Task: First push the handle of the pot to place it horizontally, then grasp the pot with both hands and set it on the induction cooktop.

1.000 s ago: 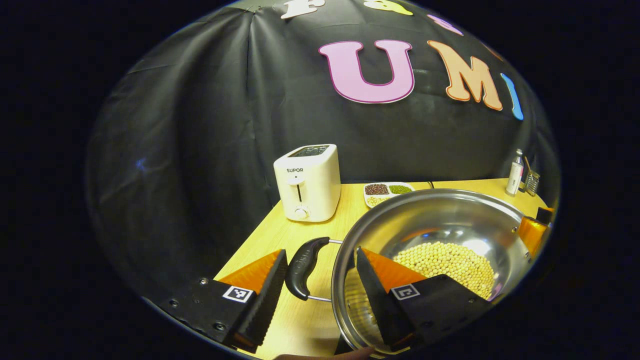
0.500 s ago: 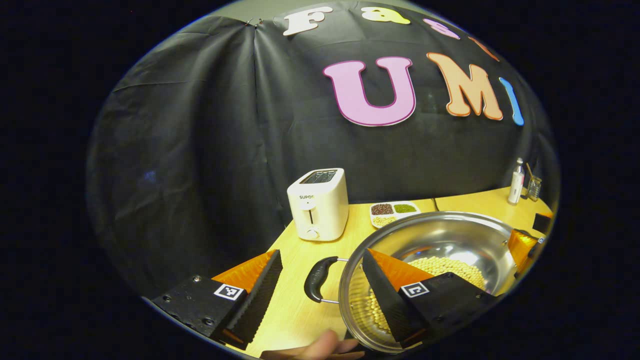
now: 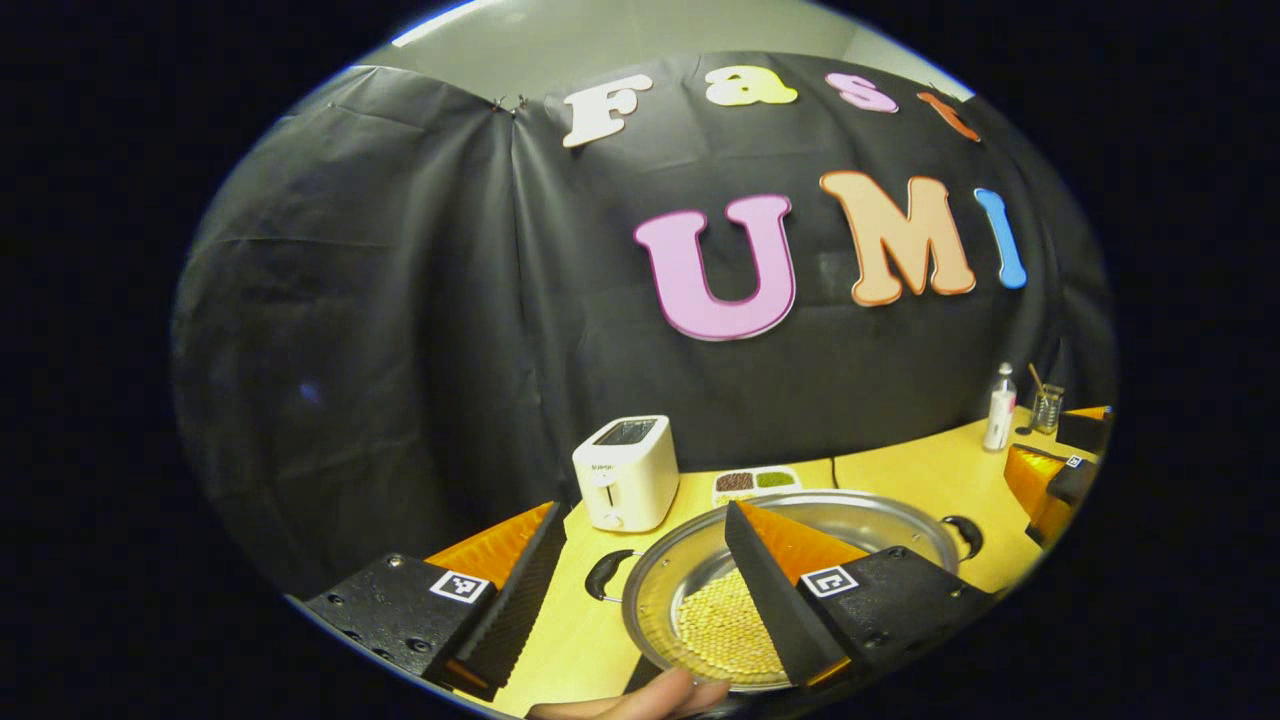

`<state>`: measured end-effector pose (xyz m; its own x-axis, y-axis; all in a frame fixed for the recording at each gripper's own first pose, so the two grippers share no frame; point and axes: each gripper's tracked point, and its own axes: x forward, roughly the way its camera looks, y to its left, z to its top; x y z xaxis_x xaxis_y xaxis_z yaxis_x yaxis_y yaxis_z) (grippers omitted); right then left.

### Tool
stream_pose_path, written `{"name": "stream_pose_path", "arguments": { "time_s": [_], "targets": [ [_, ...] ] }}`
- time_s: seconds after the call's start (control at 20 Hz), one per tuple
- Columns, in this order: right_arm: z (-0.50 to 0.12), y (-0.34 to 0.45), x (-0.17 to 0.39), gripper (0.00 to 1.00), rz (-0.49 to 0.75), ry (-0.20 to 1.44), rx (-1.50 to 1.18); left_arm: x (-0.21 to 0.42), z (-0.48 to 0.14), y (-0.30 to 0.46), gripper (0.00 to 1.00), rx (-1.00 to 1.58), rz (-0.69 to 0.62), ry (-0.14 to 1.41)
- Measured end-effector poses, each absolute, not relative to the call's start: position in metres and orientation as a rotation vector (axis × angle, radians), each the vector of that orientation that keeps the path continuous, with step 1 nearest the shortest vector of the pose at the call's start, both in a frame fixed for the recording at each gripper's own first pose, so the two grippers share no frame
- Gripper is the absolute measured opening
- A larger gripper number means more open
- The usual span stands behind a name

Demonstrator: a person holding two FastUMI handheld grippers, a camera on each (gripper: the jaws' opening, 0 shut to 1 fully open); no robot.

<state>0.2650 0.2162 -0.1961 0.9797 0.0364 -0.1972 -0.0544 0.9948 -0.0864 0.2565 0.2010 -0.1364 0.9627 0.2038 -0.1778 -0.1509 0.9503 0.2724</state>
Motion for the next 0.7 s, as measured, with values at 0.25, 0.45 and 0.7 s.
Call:
{"name": "stream_pose_path", "arguments": {
  "time_s": [0.25,0.45,0.7],
  "targets": [
    [-0.163,0.162,0.230,0.99,0.063,0.143,-0.083,0.211,-0.103,0.140,0.97,0.206,0.158,0.127],
    [-0.143,0.109,0.194,0.99,0.048,0.120,-0.076,0.169,-0.089,0.095,1.00,0.161,0.137,0.083],
    [-0.110,0.052,0.137,0.99,0.015,0.050,-0.096,0.118,-0.098,0.057,0.97,0.131,0.112,0.109]
  ]
}}
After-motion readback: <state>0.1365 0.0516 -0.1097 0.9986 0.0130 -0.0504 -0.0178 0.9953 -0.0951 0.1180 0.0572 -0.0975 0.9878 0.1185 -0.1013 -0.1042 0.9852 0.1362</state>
